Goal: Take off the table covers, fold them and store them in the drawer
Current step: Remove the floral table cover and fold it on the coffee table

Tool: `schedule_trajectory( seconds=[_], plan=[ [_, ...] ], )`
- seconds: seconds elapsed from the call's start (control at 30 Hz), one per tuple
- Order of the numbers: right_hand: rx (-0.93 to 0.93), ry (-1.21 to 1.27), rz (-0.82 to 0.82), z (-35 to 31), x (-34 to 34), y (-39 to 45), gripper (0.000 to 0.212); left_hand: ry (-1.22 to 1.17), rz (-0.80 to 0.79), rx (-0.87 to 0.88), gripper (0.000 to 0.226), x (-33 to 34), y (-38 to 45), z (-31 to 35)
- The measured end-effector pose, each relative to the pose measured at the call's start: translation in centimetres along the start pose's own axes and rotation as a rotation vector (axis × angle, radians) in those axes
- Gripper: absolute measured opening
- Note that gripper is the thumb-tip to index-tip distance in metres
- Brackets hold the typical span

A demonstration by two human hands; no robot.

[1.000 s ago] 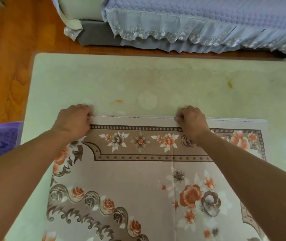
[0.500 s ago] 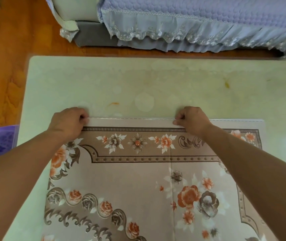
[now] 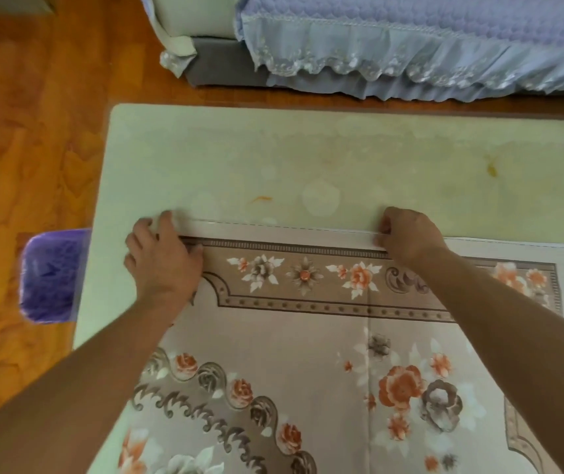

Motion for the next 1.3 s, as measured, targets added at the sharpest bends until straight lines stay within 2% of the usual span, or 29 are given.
schedule_trajectory(
  seconds=[0.03, 0.1, 0.23, 0.3, 0.4, 0.53, 0.73, 0.97, 1.1, 1.3],
  plan=[
    [0.029, -0.015, 0.028, -0.2, 0.1, -0.3, 0.012, -0.067, -0.004, -0.116, 0.065, 0.1, -1.2, -1.1],
    [0.088, -0.078, 0.112, -1.3, 0.9, -1.1, 0.021, -0.106, -0.020, -0.214, 0.054, 0.6, -3.6, -3.4],
    [0.072, -0.078, 0.317, -3.3, 3.8, -3.2, 0.032, -0.098, -0.014, -0.185, 0.052, 1.2, -5.8, -5.6],
    [0.050, -0.041, 0.389, -3.2, 4.6, -3.5, 0.029, -0.161, -0.001, -0.203, 0.048, 1.2, -5.6, -5.6],
    [0.000, -0.020, 0.451, -2.3, 4.8, -3.4, 0.021, -0.242, 0.018, -0.212, 0.030, 1.1, -5.1, -6.1],
    [-0.035, -0.052, 0.400, -2.0, 4.3, -3.1, 0.018, -0.318, 0.049, -0.269, 0.021, 1.0, -4.6, -6.7],
    [-0.014, -0.094, 0.315, -2.1, 3.1, -2.7, 0.029, -0.300, 0.033, -0.300, 0.019, 0.8, -4.2, -6.4],
    [-0.041, -0.012, 0.339, -2.1, 3.0, -3.1, 0.036, -0.393, 0.058, -0.328, 0.018, 1.3, -4.0, -6.7],
    [-0.060, -0.024, 0.339, -1.9, 3.2, -3.3, 0.034, -0.377, 0.095, -0.256, 0.024, 2.2, -6.0, -7.0],
    [-0.061, -0.021, 0.314, -2.2, 3.0, -3.2, 0.036, -0.485, 0.059, -0.292, 0.015, 1.8, -5.4, -7.9]
  ],
)
Point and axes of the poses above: each hand's wrist, its own y-axis towards the middle knuckle, its own x-axis out of the palm, z = x × y, the point moved 1 cm from there along y, towards the middle knuckle, and after that the axes turned 1 degree about -x, right-handed, at the moved point
